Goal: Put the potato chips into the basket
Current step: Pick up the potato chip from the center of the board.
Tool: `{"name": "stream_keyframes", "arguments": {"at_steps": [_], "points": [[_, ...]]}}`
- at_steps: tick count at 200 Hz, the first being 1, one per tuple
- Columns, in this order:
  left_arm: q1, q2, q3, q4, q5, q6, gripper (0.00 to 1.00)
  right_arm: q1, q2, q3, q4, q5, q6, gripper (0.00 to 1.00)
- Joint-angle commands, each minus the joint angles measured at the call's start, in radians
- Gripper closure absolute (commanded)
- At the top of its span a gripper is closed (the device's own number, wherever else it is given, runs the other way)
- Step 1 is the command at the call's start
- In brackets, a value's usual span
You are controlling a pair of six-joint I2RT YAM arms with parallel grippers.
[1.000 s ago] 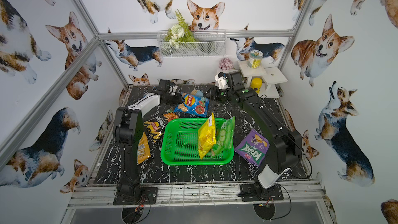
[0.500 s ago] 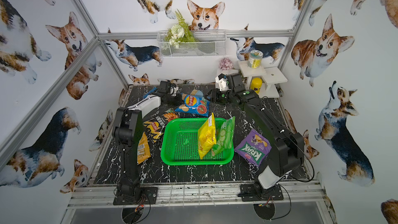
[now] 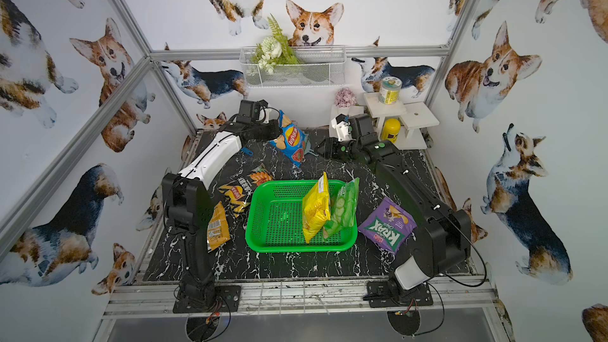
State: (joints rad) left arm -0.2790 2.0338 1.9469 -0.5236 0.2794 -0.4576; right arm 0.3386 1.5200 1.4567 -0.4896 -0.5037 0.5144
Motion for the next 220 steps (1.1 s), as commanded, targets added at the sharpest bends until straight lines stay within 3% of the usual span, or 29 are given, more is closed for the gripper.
{"name": "stream_keyframes", "arguments": {"at_steps": [1, 104, 169, 220], "points": [[-0.016, -0.044, 0.027, -0.122, -0.076, 0.004, 1.0, 0.0, -0.019, -0.014, 0.058, 0.005, -0.009, 0.46], [-0.122, -0.359, 0.021, -0.485, -0.242, -0.095, 1.0, 0.008, -0.092, -0.086, 0.134, -0.001, 0.015, 0.46], [-0.292, -0.572, -0.159, -0.594, -0.368, -0.215, 1.0, 0.078, -0.113, -0.1, 0.138, 0.031, 0.013, 0.46], [-0.442, -0.62, -0.278, -0.596, -0.44, -0.302, 1.0, 0.092, -0.152, -0.132, 0.138, 0.041, 0.026, 0.46]]}}
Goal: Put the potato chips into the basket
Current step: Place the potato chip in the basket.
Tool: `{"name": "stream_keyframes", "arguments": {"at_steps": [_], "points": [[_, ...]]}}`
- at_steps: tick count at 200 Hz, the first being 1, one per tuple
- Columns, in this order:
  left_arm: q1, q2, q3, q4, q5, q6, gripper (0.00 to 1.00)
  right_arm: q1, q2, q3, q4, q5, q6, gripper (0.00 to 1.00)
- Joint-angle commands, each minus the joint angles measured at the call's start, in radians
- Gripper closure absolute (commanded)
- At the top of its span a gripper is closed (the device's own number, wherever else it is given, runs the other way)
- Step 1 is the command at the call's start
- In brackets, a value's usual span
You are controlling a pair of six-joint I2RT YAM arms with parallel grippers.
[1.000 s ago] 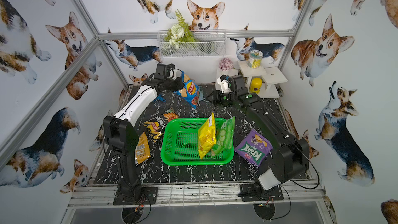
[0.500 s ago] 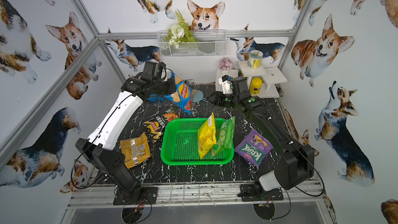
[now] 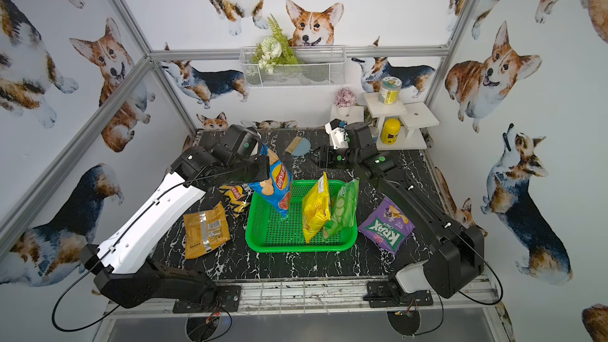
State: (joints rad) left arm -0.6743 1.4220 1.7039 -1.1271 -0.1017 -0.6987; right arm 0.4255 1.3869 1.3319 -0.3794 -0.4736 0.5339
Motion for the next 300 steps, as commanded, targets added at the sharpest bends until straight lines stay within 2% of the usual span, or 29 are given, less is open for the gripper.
{"name": "stream_keyframes", "arguments": {"at_steps": [1, 57, 133, 172, 205, 234, 266, 300], "points": [[-0.049, -0.007, -0.037, 0.008, -0.06, -0.063, 1.0, 0.004, -0.02, -0.008, 0.027, 0.011, 0.006, 0.46], [-0.138, 0.03, -0.149, 0.121, -0.049, -0.099, 1.0, 0.004, -0.101, -0.059, 0.003, 0.043, 0.017, 0.46], [-0.204, 0.176, -0.148, 0.223, 0.033, -0.095, 1.0, 0.005, -0.205, -0.119, -0.062, 0.089, 0.006, 0.46], [-0.217, 0.195, -0.146, 0.216, 0.051, -0.107, 1.0, 0.004, -0.221, -0.13, -0.08, 0.103, 0.0, 0.46], [-0.215, 0.193, -0.094, 0.161, 0.008, -0.09, 0.66, 0.004, -0.223, -0.134, -0.077, 0.105, 0.001, 0.46], [-0.215, 0.189, -0.051, 0.104, -0.026, -0.073, 0.5, 0.004, -0.212, -0.131, -0.065, 0.105, 0.0, 0.45], [-0.196, 0.166, -0.007, 0.061, -0.073, -0.052, 0.38, 0.004, -0.19, -0.125, -0.041, 0.093, 0.011, 0.46], [-0.119, 0.126, 0.019, 0.031, -0.1, -0.013, 0.34, 0.004, -0.163, -0.101, -0.035, 0.082, 0.012, 0.46]]}}
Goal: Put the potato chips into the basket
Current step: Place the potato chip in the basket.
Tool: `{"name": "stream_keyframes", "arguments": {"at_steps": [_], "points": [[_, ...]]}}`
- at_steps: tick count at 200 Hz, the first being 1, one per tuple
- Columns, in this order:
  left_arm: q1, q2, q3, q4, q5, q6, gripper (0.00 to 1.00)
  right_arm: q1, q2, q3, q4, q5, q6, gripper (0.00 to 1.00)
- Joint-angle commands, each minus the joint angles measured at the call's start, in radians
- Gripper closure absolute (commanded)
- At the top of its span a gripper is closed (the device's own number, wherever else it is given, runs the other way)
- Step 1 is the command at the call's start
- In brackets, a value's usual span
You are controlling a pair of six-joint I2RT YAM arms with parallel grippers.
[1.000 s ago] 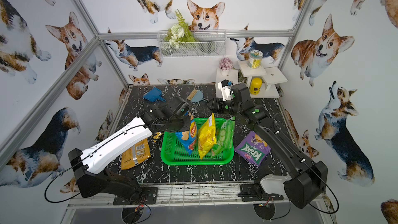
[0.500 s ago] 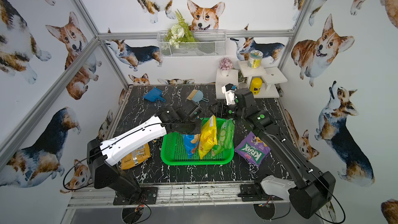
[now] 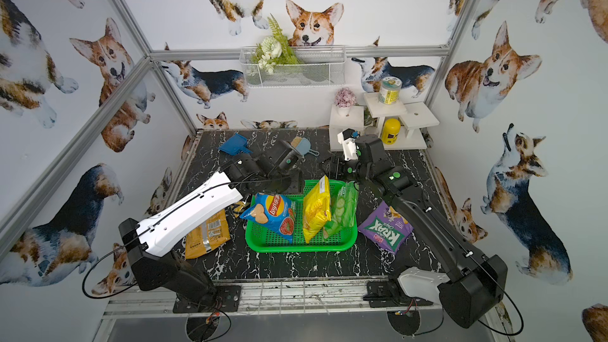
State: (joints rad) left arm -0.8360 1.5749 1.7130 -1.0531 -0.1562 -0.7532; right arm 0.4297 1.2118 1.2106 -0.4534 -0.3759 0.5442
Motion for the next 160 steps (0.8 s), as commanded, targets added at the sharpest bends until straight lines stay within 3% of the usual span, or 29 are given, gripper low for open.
{"name": "stream_keyframes", "arguments": {"at_steps": [1, 30, 89, 125, 160], "points": [[0.047, -0.029, 0.009, -0.044, -0.046, 0.043, 0.34, 0.0, 0.014, 0.021, 0.039, -0.016, 0.002, 0.46], [0.159, -0.108, -0.066, -0.033, -0.053, 0.066, 0.3, 0.001, 0.035, 0.049, 0.039, -0.025, -0.003, 0.46], [0.488, -0.285, -0.3, 0.124, 0.051, 0.049, 0.25, 0.0, 0.106, 0.12, 0.03, -0.061, -0.016, 0.46], [0.664, -0.319, -0.467, 0.279, 0.127, 0.004, 0.25, 0.004, 0.16, 0.168, 0.024, -0.089, -0.022, 0.46], [0.779, -0.316, -0.603, 0.441, 0.156, -0.024, 0.25, 0.006, 0.208, 0.227, 0.012, -0.103, -0.035, 0.46]]}}
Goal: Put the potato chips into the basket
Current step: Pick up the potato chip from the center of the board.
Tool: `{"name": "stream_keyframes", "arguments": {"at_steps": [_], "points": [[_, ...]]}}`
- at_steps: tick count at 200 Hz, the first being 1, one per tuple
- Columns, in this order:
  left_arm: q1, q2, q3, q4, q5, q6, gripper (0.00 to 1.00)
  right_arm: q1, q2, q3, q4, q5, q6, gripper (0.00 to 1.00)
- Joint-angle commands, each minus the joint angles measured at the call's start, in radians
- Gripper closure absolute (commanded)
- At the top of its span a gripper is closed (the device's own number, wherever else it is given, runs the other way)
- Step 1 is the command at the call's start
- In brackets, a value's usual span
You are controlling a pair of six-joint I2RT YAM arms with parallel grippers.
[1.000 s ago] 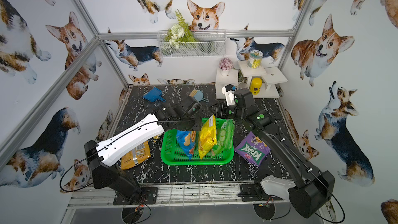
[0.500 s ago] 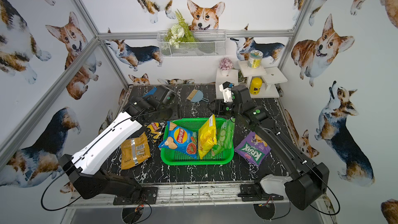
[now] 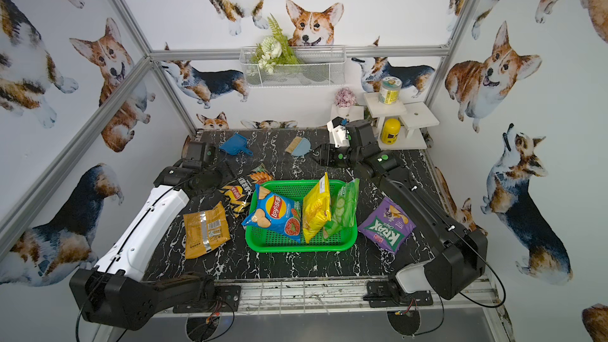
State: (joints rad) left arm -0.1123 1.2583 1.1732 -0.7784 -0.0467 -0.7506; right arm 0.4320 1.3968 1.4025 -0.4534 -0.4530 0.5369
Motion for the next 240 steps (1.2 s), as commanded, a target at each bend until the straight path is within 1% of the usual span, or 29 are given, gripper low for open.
{"name": "stream_keyframes", "arguments": {"at_steps": [1, 24, 39, 76, 116, 137, 156, 202, 240], "points": [[0.058, 0.001, -0.067, 0.171, 0.047, -0.028, 0.25, 0.004, 0.025, 0.036, 0.012, -0.026, -0.028, 0.46], [0.12, 0.012, -0.149, 0.283, 0.079, -0.045, 0.26, 0.004, 0.05, 0.063, 0.002, -0.036, -0.034, 0.46], [0.143, 0.024, -0.2, 0.355, 0.086, -0.053, 0.26, 0.004, 0.062, 0.073, -0.004, -0.039, -0.04, 0.46], [0.199, 0.086, -0.285, 0.469, 0.125, -0.082, 0.28, 0.004, 0.094, 0.082, -0.008, -0.06, -0.048, 0.46], [0.211, 0.156, -0.324, 0.58, 0.144, -0.101, 0.3, 0.005, 0.127, 0.078, -0.005, -0.081, -0.046, 0.46], [0.217, 0.191, -0.347, 0.643, 0.151, -0.116, 0.33, 0.005, 0.14, 0.087, -0.005, -0.083, -0.049, 0.46], [0.225, 0.222, -0.353, 0.66, 0.151, -0.123, 0.36, 0.005, 0.155, 0.103, -0.017, -0.085, -0.055, 0.46], [0.251, 0.233, -0.376, 0.669, 0.148, -0.115, 0.34, 0.005, 0.182, 0.124, -0.025, -0.084, -0.061, 0.46], [0.267, 0.265, -0.402, 0.754, 0.184, -0.125, 0.34, 0.006, 0.222, 0.151, -0.028, -0.102, -0.054, 0.46]]}}
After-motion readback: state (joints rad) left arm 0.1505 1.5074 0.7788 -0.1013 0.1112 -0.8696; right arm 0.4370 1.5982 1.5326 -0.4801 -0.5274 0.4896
